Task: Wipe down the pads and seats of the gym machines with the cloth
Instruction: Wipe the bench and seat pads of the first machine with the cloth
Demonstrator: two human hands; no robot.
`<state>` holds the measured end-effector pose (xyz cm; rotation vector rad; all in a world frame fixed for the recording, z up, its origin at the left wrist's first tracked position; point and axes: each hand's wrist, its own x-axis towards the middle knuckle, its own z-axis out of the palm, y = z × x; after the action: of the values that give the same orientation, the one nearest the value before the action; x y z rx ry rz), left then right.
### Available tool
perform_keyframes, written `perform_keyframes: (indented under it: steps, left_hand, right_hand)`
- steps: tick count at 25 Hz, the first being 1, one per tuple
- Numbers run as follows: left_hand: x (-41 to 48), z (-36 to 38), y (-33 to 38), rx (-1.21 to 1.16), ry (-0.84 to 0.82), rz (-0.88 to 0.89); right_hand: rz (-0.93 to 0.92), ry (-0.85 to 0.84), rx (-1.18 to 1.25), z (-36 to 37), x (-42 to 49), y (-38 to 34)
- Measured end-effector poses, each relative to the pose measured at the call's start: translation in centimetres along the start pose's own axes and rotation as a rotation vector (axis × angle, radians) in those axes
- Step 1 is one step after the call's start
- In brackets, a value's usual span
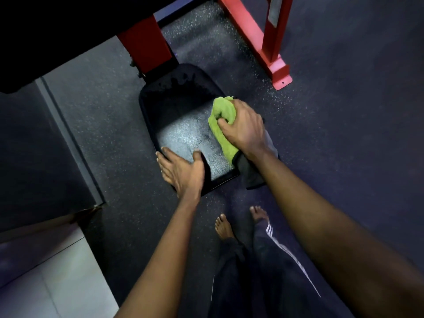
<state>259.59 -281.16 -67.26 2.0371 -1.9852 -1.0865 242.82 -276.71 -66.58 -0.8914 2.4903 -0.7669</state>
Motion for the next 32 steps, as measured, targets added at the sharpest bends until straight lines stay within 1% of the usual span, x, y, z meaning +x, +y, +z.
perform_keyframes:
  steps: [3,6,9,11,13,15,18,20,23,26,28,30,32]
  left_hand:
    - [1.1,0.3,0.1,0.007,0.008,-0.012]
    - [1.3,0.5,0.0,0.016,0.031,-0.011]
    - [2.6,0.6,1.5,-0.015,0.089,-0.079]
    - [3.3,1.0,2.4,-0.006,0.131,-0.125]
    - [3.4,1.4,2.7,0.03,0.174,-0.141]
    - [3.1,1.7,2.5,0.052,0.193,-0.133]
    - [3.0,2.5,2.7,0.08,0.26,-0.139]
    - [3.1,2.9,2.8,0.1,0.312,-0.155]
    - [3.2,3.2,3.0,0.122,0.34,-0.149]
    - [3.4,3.4,2.8,0.169,0.388,-0.151]
    - [3.6,3.6,2.7,0.198,0.398,-0.148]
    - [3.6,3.7,2.7,0.222,0.407,-0.14]
    - [3.8,3.9,2.7,0.243,0.418,-0.151]
  right_hand:
    - [-0.003,-0.024,0.085,-1.1,-2.4,1.5]
    - [0.082,-0.013,0.192,-2.4,-5.6,3.4]
    - [0.148,-0.015,0.19,-1.9,-1.4,2.8]
    - [0.152,-0.076,0.159,-1.6,2.3,1.6]
    - [0.144,-0.139,0.175,-1.8,3.8,1.5]
    - [0.147,-0.182,0.245,-2.6,2.3,3.2]
    - [0.19,-0.181,0.34,-4.5,-1.6,6.1]
    - [0.146,-0.17,0.271,-3.9,-1.6,6.5]
    - [0.06,-0.177,0.156,-2.1,2.7,3.5]
    - [0.076,-0.212,0.233,-1.8,5.4,2.3]
    - [0.124,-0.248,0.262,-2.8,3.8,3.6]
    - [0.157,-0.273,0.226,-4.1,0.8,4.9]
    - [0.108,-0.263,0.123,-3.8,0.1,5.0]
